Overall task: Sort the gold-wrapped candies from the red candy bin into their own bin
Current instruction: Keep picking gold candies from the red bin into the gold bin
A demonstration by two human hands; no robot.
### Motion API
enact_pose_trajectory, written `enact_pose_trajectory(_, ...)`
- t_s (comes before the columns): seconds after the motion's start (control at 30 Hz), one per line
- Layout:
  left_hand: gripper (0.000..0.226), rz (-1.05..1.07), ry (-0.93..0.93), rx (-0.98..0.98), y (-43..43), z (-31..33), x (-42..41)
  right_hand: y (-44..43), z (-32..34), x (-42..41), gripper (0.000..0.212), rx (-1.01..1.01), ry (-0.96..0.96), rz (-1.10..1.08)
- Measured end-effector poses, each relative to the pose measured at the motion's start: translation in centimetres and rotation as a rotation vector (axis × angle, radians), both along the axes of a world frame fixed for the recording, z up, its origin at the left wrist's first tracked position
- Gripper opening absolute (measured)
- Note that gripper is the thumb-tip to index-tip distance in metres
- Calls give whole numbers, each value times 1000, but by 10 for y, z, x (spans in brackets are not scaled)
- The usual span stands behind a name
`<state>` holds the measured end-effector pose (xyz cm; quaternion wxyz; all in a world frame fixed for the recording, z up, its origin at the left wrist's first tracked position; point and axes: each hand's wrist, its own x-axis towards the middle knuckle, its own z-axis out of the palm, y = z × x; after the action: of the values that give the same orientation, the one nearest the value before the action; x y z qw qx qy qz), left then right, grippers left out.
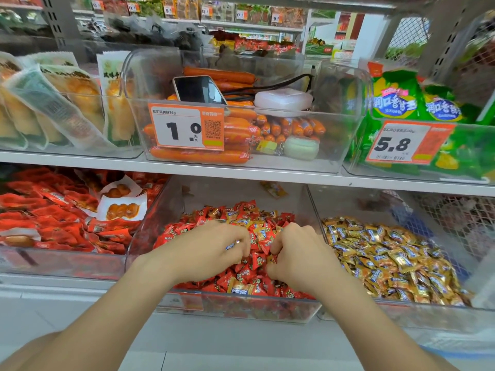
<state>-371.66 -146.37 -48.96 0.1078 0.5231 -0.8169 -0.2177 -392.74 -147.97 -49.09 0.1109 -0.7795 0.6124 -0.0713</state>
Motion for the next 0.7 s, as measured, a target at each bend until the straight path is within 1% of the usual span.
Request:
enact_pose_trajectory(0.03,16,-12,-37,30,-2,-3,1,-1,-3,0,24,0,-15,2)
enact_pose_trajectory(0.1,24,-31,-123,98,-4,-9,2,-1,-7,0,20,-25,-44,4)
enact_pose_trajectory(0.2,20,-54,-166,141,-5,-10,-2,1,-9,2,22,-50,-22,28)
enact_pose_trajectory(0.27,20,-58,-224,145,-4,-6,-6,0,-8,2,23,-22,-51,22)
enact_pose_trajectory(0.37,15,-74,-344,93,-5,-4,-13,-3,-1,-3,18,24,-229,3)
enact_pose_trajectory(0.43,12,-73,-356,79,-4,-3,-16,-4,8,-7,12,52,-354,-2)
enact_pose_trajectory(0.5,11,-66,-316,116,-4,-4,-15,-4,14,-11,32,74,-458,-25)
enact_pose_trajectory(0.53,13,-58,-270,136,-3,-4,-11,-5,15,-12,39,73,-485,-43)
enact_pose_trajectory(0.63,19,5,-121,145,1,-1,4,-7,13,-14,43,66,-528,-78)
enact_pose_trajectory(0.7,20,72,-37,81,5,5,14,-7,13,-13,46,90,-551,-32)
